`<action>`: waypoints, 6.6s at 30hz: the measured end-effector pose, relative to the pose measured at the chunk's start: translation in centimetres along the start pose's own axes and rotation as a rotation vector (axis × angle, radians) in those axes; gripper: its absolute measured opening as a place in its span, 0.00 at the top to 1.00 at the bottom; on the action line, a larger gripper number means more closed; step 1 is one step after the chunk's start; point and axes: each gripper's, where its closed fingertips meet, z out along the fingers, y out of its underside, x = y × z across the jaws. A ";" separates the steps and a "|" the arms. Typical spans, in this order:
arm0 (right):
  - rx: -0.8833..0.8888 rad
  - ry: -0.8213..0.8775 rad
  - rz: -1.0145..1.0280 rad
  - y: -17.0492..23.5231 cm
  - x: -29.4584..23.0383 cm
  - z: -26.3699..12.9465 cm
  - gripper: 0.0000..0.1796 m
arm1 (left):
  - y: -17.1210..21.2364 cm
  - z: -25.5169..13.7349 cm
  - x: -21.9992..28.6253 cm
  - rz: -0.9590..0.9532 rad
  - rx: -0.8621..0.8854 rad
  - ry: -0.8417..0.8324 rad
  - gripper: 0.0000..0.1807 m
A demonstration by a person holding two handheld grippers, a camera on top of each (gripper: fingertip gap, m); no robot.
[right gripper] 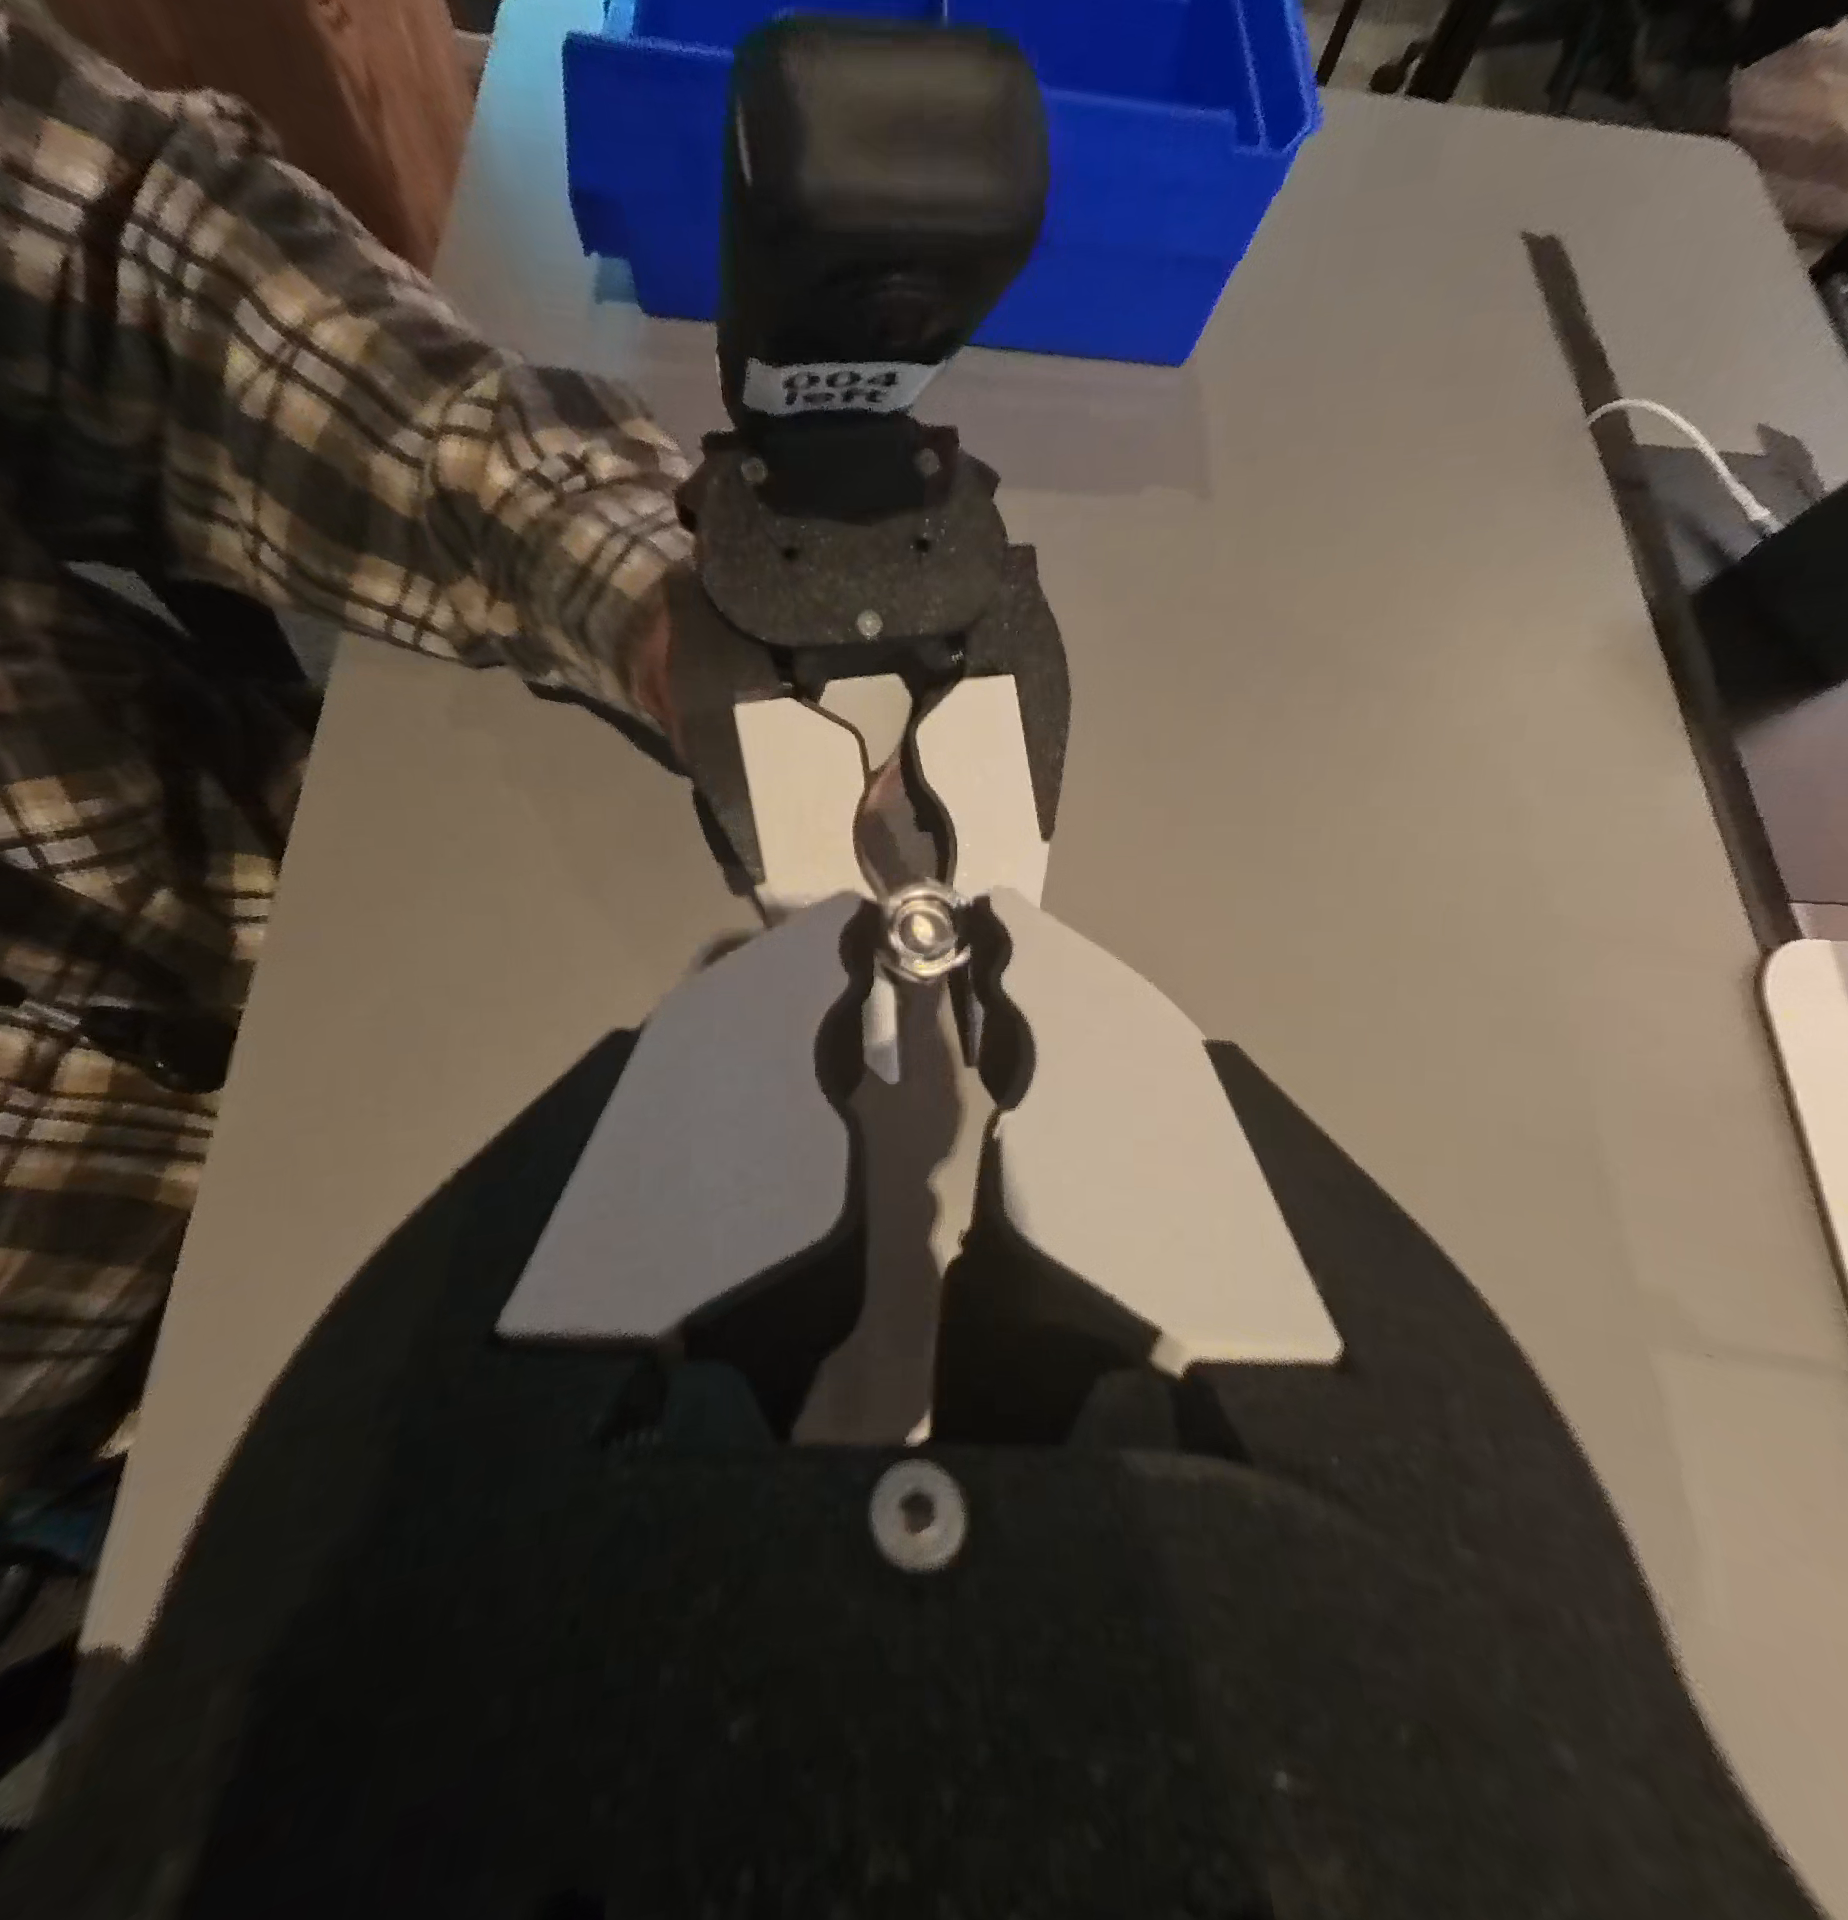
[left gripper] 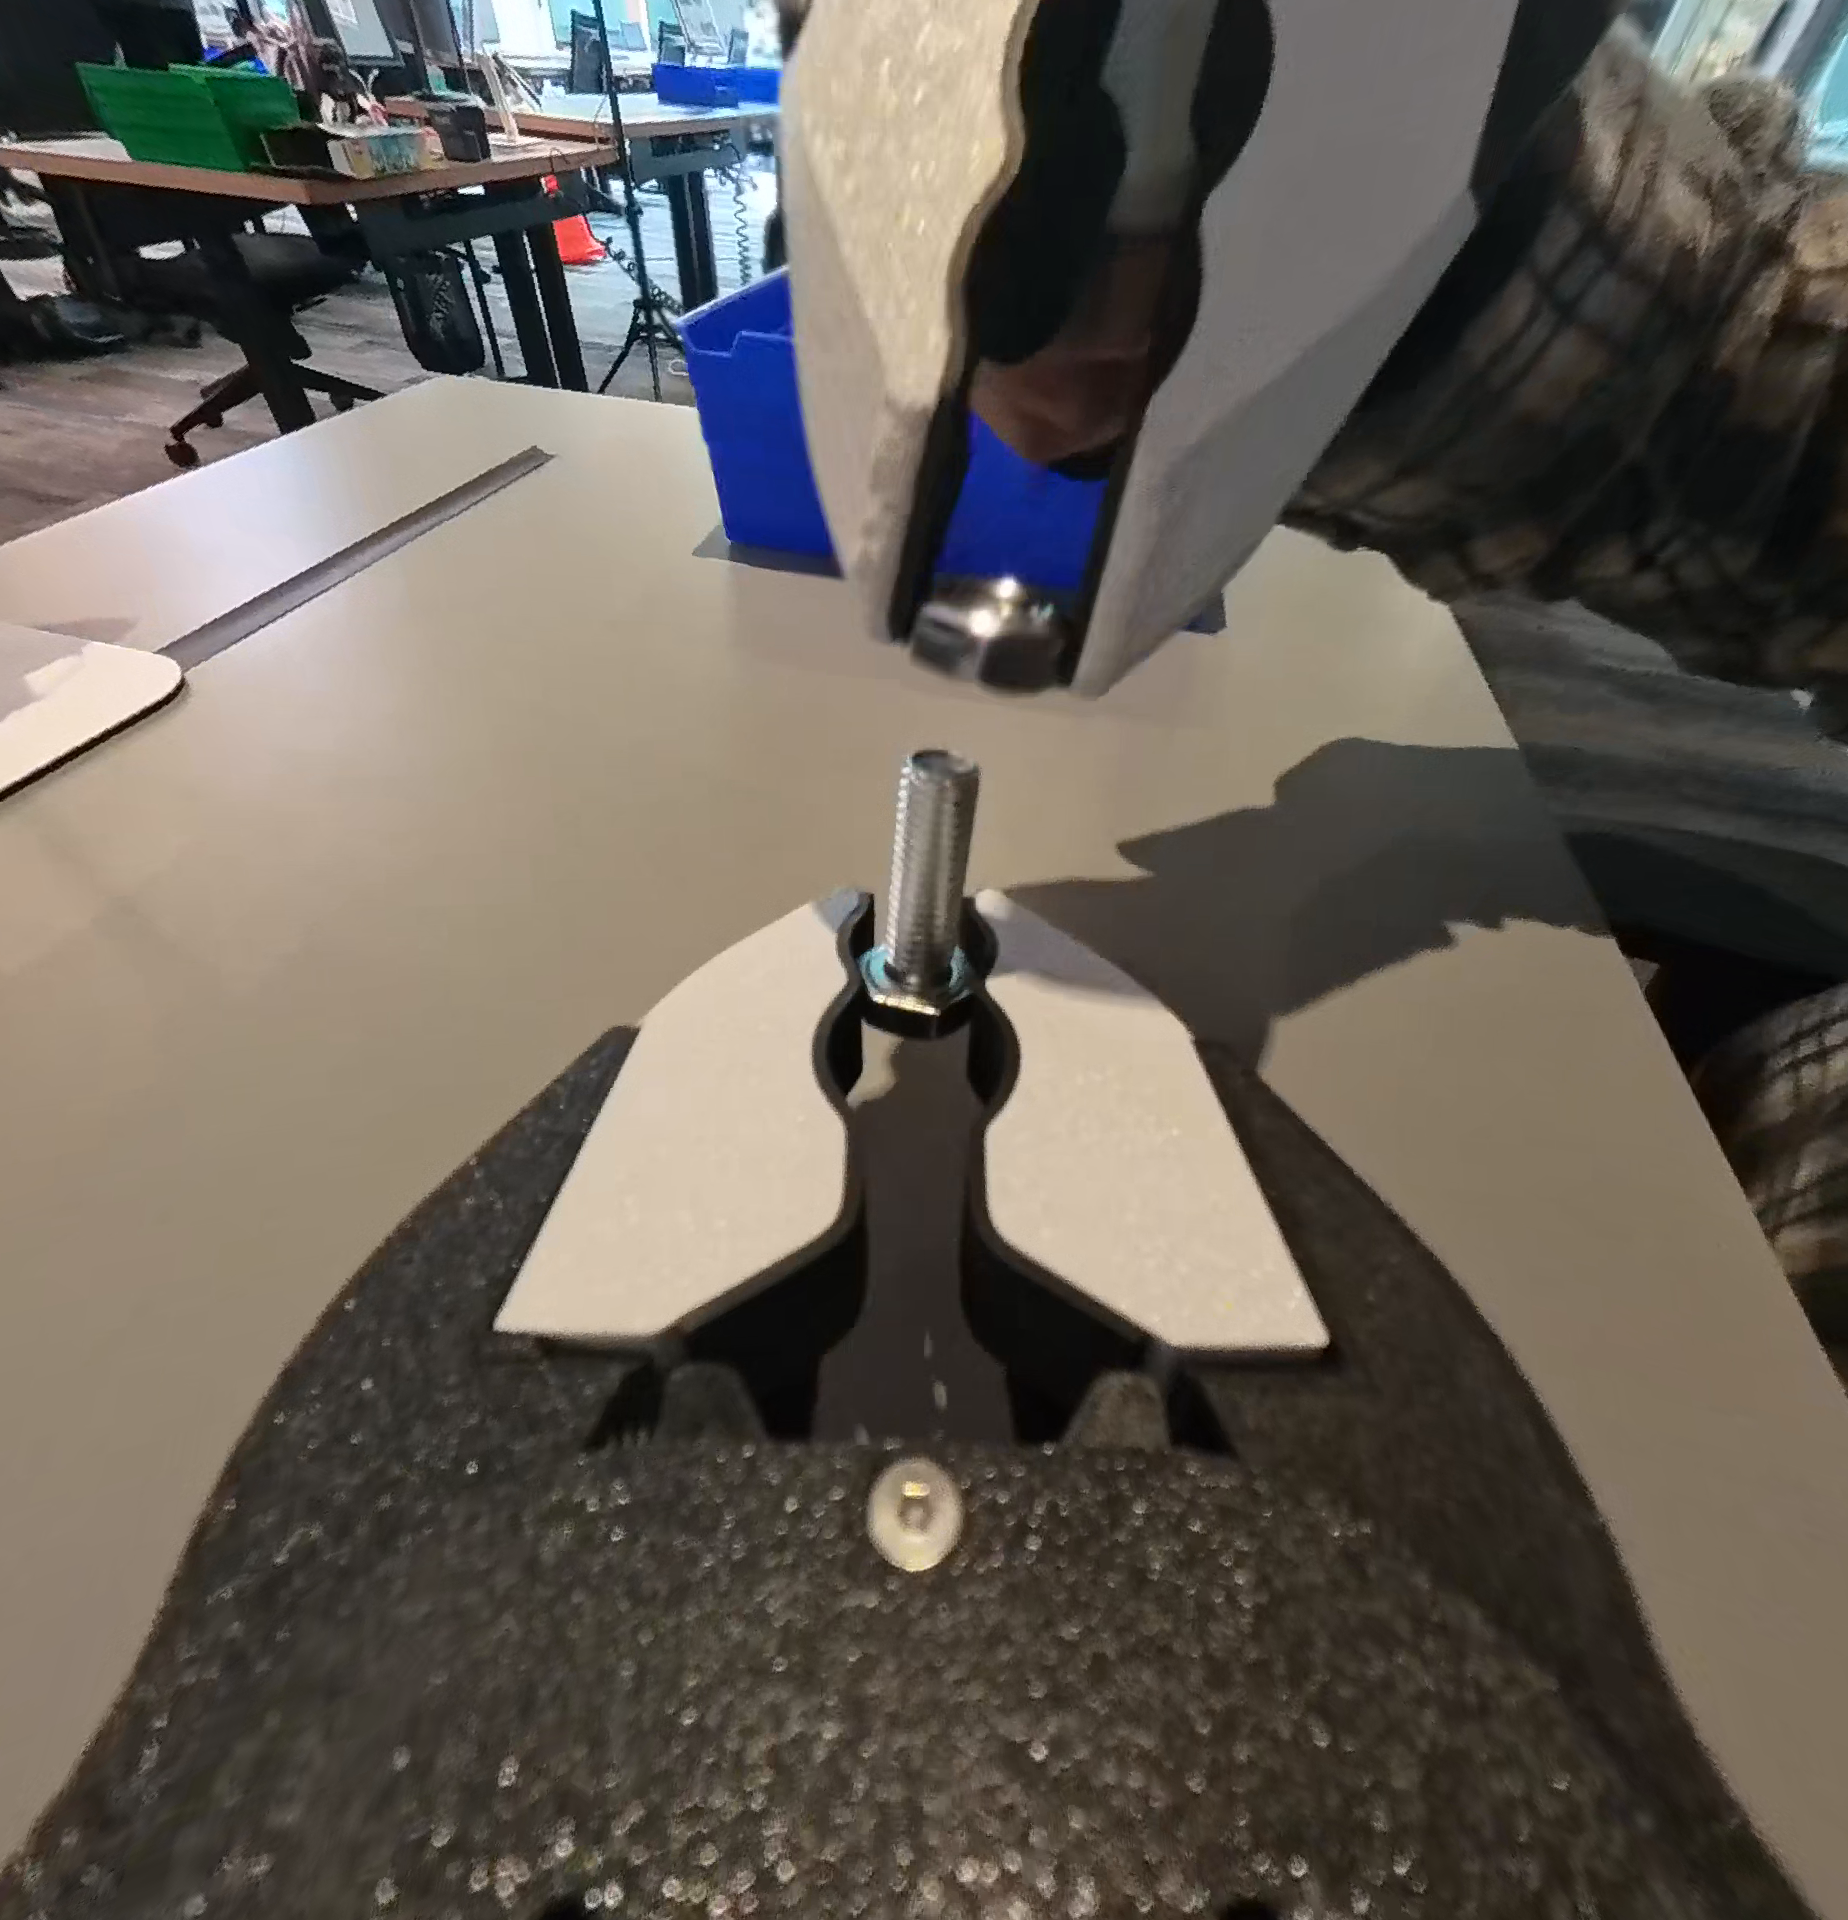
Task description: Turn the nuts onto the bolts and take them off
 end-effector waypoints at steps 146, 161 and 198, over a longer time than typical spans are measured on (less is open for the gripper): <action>-1.185 0.059 -0.033 25.6 -0.9 -20.9 0.80 | -0.3 -0.6 -0.9 -0.037 0.000 0.003 0.92; -1.652 -0.183 0.009 34.3 -0.1 -20.0 0.81 | -1.0 -2.0 -2.5 -0.042 0.034 -0.049 0.92; -1.217 -0.215 -0.164 19.7 -1.1 -0.6 0.89 | -0.4 -4.4 -6.8 -0.100 0.041 -0.201 0.92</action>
